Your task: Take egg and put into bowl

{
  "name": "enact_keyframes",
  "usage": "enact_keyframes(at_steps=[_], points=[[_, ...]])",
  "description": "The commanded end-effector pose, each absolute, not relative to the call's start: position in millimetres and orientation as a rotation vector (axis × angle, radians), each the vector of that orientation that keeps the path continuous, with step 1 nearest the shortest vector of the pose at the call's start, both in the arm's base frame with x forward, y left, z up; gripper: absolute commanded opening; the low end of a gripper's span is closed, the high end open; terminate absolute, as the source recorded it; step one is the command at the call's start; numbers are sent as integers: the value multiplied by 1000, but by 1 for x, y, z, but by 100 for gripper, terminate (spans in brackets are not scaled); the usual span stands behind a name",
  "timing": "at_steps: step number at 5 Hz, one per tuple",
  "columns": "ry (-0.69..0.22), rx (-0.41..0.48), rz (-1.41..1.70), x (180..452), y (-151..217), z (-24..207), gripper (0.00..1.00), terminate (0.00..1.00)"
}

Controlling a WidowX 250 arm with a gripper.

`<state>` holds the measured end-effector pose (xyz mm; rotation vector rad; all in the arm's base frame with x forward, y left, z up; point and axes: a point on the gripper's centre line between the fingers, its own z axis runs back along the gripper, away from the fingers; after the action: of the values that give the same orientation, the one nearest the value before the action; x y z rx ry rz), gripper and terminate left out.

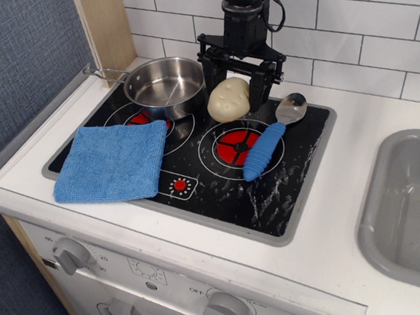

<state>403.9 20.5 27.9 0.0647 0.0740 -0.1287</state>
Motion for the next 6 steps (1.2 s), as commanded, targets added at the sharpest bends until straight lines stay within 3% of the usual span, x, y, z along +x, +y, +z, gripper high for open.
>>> enact_keyframes(at_steps=[1, 3, 4, 6], points=[[30, 71, -180, 399, 10, 45, 100, 0], [-83, 58, -167, 385, 8, 95, 100, 0], [-105, 71, -154, 376, 8, 109, 100, 0], [-96, 92, -158, 373, 11, 106, 100, 0]])
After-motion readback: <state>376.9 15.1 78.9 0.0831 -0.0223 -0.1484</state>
